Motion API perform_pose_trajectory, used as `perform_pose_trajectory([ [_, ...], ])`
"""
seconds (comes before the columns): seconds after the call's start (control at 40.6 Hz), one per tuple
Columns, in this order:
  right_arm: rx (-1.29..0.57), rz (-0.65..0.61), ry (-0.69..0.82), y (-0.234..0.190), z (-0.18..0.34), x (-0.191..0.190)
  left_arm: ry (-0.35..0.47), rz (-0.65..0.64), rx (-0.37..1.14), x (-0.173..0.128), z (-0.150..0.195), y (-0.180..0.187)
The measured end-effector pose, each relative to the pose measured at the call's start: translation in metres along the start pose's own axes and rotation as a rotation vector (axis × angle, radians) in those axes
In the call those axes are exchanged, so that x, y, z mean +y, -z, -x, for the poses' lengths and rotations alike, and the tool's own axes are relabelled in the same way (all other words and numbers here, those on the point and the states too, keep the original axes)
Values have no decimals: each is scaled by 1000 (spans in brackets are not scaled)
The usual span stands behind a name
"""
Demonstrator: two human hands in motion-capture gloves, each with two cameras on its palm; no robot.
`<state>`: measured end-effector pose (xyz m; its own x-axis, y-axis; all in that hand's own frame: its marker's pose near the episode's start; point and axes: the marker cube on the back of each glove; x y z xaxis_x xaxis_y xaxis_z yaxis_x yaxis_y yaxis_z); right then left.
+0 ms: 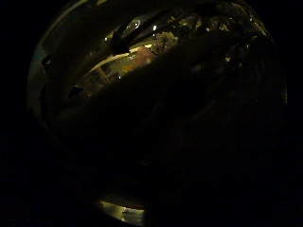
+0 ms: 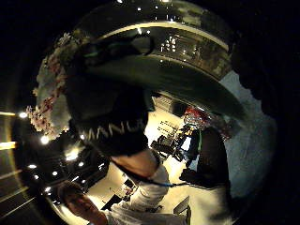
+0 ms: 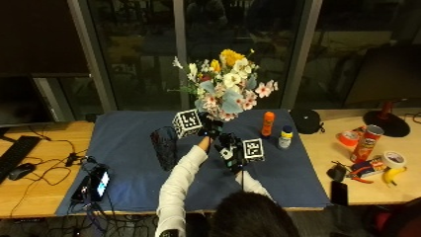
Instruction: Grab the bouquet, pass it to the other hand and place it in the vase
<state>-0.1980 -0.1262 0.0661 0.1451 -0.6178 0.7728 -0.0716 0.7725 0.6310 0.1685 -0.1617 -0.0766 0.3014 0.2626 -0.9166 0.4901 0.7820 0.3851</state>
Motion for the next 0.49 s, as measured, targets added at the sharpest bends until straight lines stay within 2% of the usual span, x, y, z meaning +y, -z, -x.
perform_pose_trajectory([
  [0.123,-26,7,33,4,-4,-1,-28,-111,-44,-29,-27,28],
  [0.222,-47,15,128,5,-8,-3,-45,-199,-80,-50,-41,50],
  [0.296,-7,19,-37,7,-16,2,-49,-253,-94,-63,-46,63],
  [0.345,-2,26,-63,8,-17,3,-50,-288,-105,-72,-48,73],
  [0.395,-14,31,26,8,-12,2,-48,-330,-122,-82,-51,87],
  [0.469,-38,31,249,9,-8,-5,-40,-374,-144,-95,-54,107],
  [0.493,-37,30,268,9,-10,-6,-37,-383,-148,-98,-54,113],
])
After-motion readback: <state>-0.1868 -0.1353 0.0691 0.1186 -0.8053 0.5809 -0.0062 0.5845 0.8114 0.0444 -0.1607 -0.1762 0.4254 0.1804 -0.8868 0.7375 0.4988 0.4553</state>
